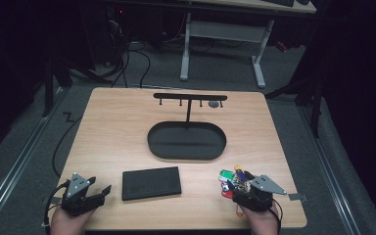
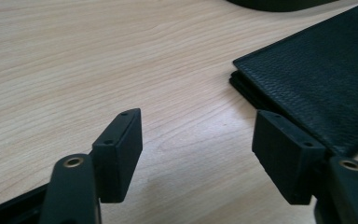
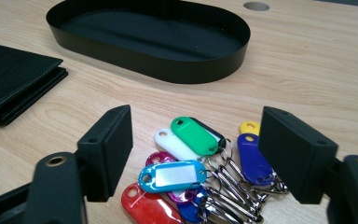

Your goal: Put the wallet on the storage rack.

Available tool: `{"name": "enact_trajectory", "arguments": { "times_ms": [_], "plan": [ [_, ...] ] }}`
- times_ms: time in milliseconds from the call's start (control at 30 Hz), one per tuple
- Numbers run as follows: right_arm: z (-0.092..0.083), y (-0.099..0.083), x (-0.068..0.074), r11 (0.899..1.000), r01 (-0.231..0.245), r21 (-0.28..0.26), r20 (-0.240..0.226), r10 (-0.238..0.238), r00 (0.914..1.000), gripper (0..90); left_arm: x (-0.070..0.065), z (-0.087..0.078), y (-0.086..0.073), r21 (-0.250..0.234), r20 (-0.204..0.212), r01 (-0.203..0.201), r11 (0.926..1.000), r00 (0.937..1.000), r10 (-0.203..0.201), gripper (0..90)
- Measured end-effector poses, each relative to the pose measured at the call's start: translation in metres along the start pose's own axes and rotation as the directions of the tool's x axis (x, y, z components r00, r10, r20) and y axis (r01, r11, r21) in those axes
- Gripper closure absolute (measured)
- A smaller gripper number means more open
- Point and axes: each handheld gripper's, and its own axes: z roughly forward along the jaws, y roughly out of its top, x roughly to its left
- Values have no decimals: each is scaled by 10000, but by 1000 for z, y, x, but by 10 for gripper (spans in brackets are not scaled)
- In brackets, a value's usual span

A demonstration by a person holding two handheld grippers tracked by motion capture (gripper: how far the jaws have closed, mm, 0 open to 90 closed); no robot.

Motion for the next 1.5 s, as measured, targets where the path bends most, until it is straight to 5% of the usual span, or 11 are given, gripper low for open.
{"name": "enact_trajectory", "arguments": {
  "times_ms": [100,333,500,567,700,933,1167,1367,1400,1500],
  "plan": [
    [0,0,5,9993,187,-312,678,-165,9976,292,-3,-2,0,-124,14,-71,9999,10000,71,369],
    [-5,9,8,9991,-343,-260,122,346,9993,304,-10,5,-2,153,333,-455,9988,9984,450,407],
    [-5,12,11,9997,-219,-122,-94,218,9997,309,-15,7,-3,341,321,-570,9978,9979,559,407],
    [-3,12,7,9975,-698,-50,-303,697,9971,318,-18,9,-3,521,367,-701,9962,9970,682,419],
    [-3,7,7,9995,-294,87,184,292,9994,329,-25,15,-3,950,364,-1148,9888,9931,1117,517],
    [-8,3,3,9997,-249,49,367,247,9990,350,-41,18,-4,763,804,-1804,9806,9814,1743,737],
    [-3,3,1,9988,-455,203,124,453,9989,357,-52,14,-8,581,1668,-2182,9742,9642,2060,807],
    [1,3,0,9981,-508,345,-7,508,9987,354,-82,13,-9,436,2673,-2876,9568,9261,2662,737],
    [1,4,1,9981,-469,408,-33,471,9989,351,-92,14,-9,403,2919,-3052,9514,9143,2809,696],
    [1,4,1,9984,-408,402,-89,412,9991,349,-100,13,-8,471,2926,-3277,9436,9077,3006,635]
  ]
}}
